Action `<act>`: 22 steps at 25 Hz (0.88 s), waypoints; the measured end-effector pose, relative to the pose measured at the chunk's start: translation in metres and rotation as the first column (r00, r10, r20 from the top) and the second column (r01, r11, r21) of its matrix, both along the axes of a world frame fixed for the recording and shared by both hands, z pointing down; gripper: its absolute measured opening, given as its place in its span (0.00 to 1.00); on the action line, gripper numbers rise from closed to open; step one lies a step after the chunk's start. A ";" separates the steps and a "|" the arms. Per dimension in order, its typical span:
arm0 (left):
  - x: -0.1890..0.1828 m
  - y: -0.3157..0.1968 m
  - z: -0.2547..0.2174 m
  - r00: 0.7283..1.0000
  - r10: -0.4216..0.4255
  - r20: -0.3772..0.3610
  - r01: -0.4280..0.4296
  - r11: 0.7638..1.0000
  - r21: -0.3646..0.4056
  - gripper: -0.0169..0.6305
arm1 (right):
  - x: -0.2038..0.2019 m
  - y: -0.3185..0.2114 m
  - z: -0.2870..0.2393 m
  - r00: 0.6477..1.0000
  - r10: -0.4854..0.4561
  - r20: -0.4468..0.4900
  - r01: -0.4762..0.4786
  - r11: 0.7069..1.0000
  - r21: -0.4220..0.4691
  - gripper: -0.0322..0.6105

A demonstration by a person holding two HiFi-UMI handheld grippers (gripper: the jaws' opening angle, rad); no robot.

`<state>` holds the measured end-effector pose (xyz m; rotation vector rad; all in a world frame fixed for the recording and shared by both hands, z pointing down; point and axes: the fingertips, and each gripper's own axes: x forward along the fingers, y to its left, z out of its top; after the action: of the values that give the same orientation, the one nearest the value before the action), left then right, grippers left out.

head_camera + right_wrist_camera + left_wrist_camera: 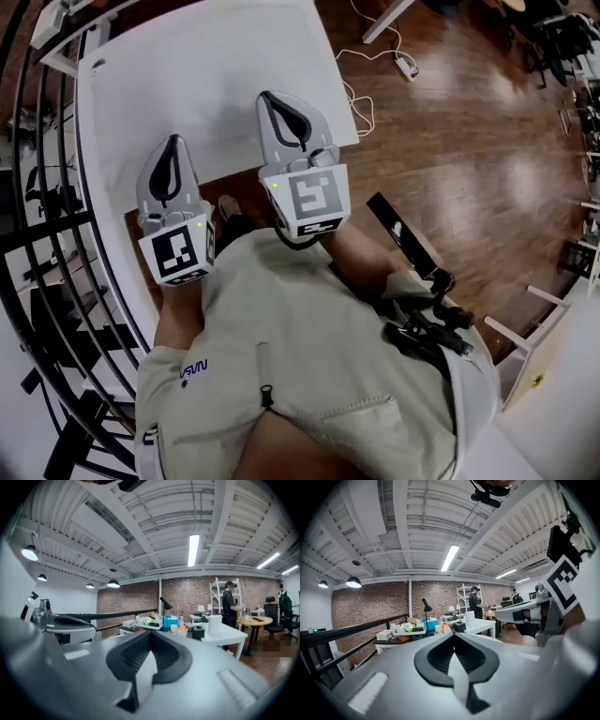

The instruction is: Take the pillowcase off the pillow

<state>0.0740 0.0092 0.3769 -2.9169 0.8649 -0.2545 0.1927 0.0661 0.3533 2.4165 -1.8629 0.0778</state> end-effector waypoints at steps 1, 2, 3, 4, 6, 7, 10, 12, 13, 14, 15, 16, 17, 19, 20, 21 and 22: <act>0.001 0.004 0.001 1.000 -0.016 0.012 0.016 1.000 0.007 0.04 | 0.002 0.003 0.001 1.000 -0.009 0.005 0.009 1.000 0.004 0.05; 0.001 0.009 0.002 0.999 -0.030 0.023 0.029 0.999 0.013 0.04 | 0.004 0.007 0.002 1.000 -0.016 0.012 0.016 1.000 0.008 0.06; 0.002 0.013 0.004 0.999 -0.041 0.029 0.041 0.999 0.014 0.04 | 0.005 0.012 0.004 1.000 -0.021 0.019 0.021 1.000 0.010 0.05; 0.002 0.017 0.006 0.998 -0.050 0.032 0.050 0.999 0.008 0.04 | 0.005 0.016 0.005 0.999 -0.024 0.025 0.024 1.000 0.011 0.06; 0.001 0.022 0.011 0.998 -0.061 0.030 0.061 0.998 -0.011 0.04 | 0.003 0.025 0.007 0.999 -0.026 0.033 0.026 1.000 0.014 0.05; -0.001 0.022 0.012 0.998 -0.062 0.026 0.063 0.998 -0.017 0.04 | 0.000 0.027 0.007 0.999 -0.024 0.033 0.024 1.000 0.018 0.05; -0.008 0.019 0.009 0.999 -0.054 0.007 0.054 0.998 -0.024 0.04 | -0.007 0.029 0.002 1.000 -0.007 0.030 0.007 1.000 0.025 0.05; -0.011 0.021 0.004 1.000 -0.029 0.005 0.030 0.999 -0.023 0.04 | -0.010 0.032 -0.002 0.999 0.013 0.040 -0.014 1.000 0.027 0.05; -0.013 0.023 0.002 1.000 -0.016 0.007 0.016 1.000 -0.021 0.04 | -0.011 0.033 -0.002 0.999 0.023 0.049 -0.025 0.999 0.027 0.05; -0.014 0.023 0.002 1.000 -0.004 0.008 0.004 1.000 -0.019 0.04 | -0.011 0.034 -0.001 0.997 0.035 0.062 -0.037 0.999 0.026 0.05; -0.014 0.023 0.002 1.000 0.007 0.010 -0.007 1.000 -0.019 0.04 | -0.010 0.035 0.001 0.996 0.049 0.077 -0.051 0.998 0.024 0.05; -0.014 0.022 0.003 1.000 0.016 0.012 -0.016 1.000 -0.023 0.04 | -0.010 0.036 0.004 0.994 0.063 0.089 -0.065 0.998 0.022 0.05; -0.013 0.021 0.004 1.000 0.024 0.016 -0.024 0.999 -0.028 0.04 | -0.010 0.038 0.006 0.993 0.072 0.097 -0.074 0.997 0.018 0.05; -0.011 0.021 0.007 0.999 0.040 0.027 -0.039 0.998 -0.038 0.04 | -0.012 0.040 0.010 0.991 0.076 0.106 -0.077 0.997 0.007 0.05; -0.010 0.022 0.008 0.998 0.047 0.030 -0.046 0.998 -0.042 0.04 | -0.012 0.042 0.011 0.991 0.077 0.108 -0.078 0.997 -0.001 0.05; -0.009 0.023 0.008 0.998 0.052 0.030 -0.051 0.998 -0.043 0.04 | -0.012 0.044 0.013 0.991 0.079 0.107 -0.079 0.997 -0.009 0.05; -0.009 0.024 0.009 0.998 0.057 0.030 -0.056 0.998 -0.042 0.04 | -0.013 0.045 0.014 0.991 0.081 0.105 -0.080 0.997 -0.016 0.05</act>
<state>0.0650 0.0334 0.3856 -2.9618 0.7808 -0.3158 0.1802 0.1111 0.3674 2.5256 -1.8000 0.2250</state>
